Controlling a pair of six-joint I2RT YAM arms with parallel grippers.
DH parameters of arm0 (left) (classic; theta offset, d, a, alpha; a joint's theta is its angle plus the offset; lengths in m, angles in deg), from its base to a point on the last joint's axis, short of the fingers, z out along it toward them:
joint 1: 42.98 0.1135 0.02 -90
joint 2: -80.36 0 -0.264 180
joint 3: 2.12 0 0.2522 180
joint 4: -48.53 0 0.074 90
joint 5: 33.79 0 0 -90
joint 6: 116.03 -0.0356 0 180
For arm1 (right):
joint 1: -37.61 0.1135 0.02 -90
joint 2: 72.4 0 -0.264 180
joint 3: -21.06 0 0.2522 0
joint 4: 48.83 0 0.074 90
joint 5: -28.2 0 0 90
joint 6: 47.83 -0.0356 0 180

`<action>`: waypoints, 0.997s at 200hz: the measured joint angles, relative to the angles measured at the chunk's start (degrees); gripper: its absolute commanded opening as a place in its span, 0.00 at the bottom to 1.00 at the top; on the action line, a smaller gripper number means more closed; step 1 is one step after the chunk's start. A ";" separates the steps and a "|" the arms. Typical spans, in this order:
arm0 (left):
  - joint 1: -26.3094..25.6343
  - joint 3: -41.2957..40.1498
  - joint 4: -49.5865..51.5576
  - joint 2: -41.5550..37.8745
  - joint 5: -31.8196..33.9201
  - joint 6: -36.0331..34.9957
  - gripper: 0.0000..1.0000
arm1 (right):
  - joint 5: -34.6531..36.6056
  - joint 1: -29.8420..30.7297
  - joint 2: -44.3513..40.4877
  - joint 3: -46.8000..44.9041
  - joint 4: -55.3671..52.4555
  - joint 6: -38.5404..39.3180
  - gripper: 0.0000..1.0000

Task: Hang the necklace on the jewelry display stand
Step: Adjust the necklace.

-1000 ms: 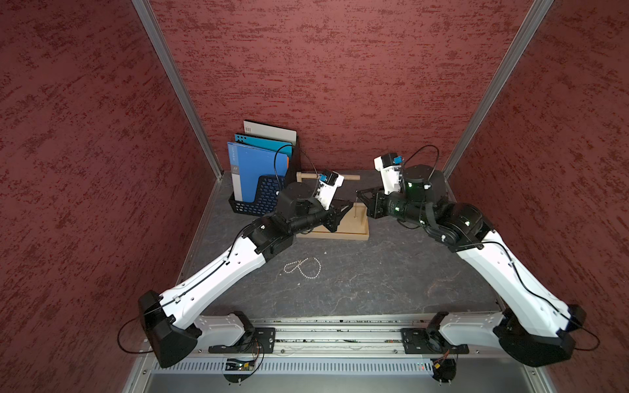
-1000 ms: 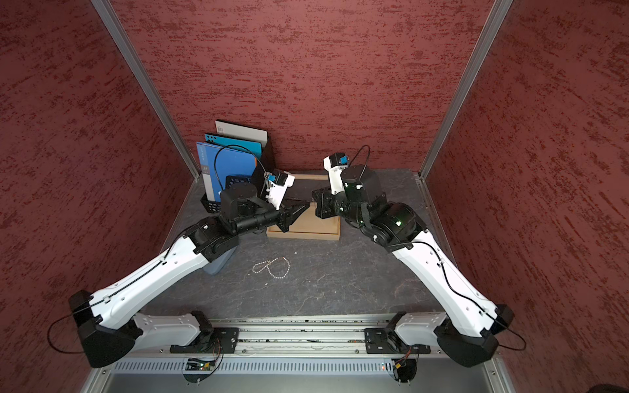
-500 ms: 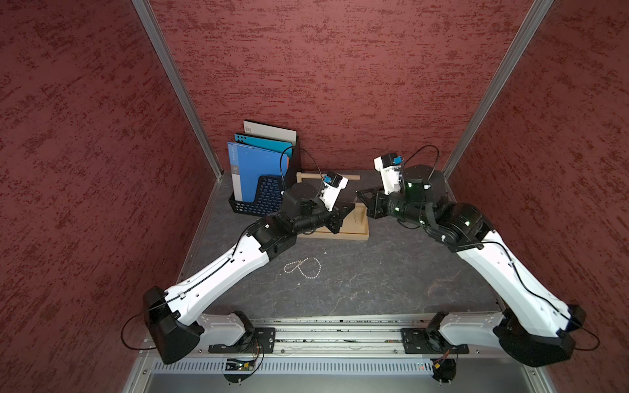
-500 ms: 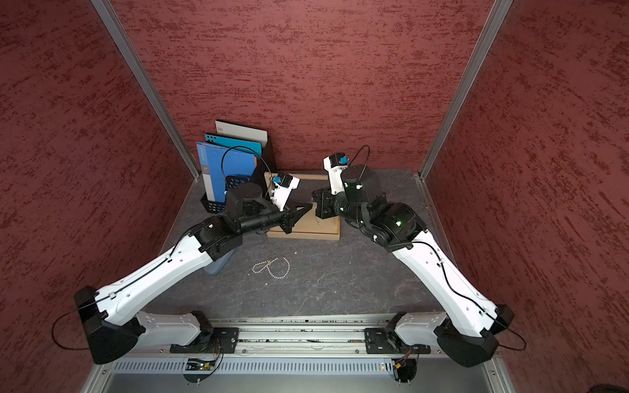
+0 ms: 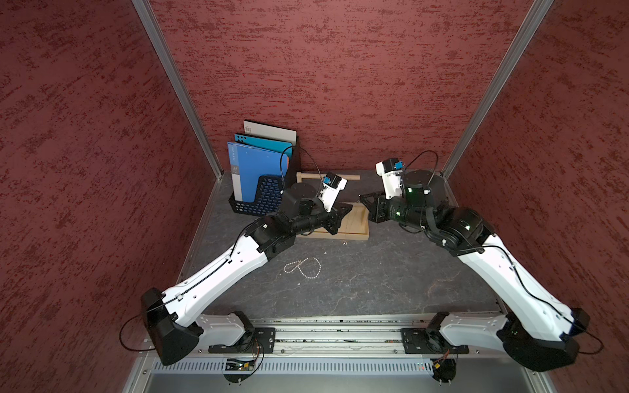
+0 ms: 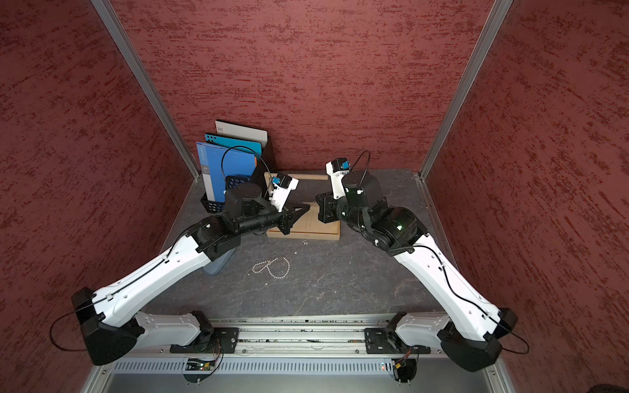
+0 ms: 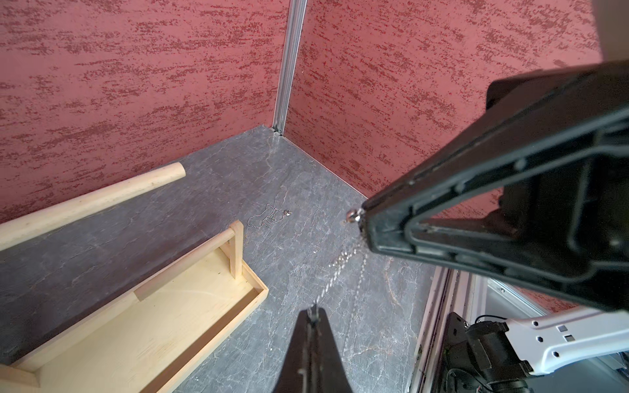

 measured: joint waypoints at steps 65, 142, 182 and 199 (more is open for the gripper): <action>0.00 8.87 9.62 0.00 3.54 -4.11 0.00 | -1.01 0.07 -4.55 -12.55 7.74 -0.02 0.43; 0.00 13.55 16.57 0.00 5.42 -7.34 0.00 | -6.32 0.04 -6.97 -19.39 20.68 -1.64 0.48; 0.00 14.97 17.86 0.00 5.79 -7.41 0.00 | -9.22 0.07 -6.12 -19.41 23.39 -2.34 0.56; 0.00 15.39 18.32 0.00 6.08 -7.41 0.00 | -10.27 0.04 -6.10 -19.65 24.20 -2.49 0.58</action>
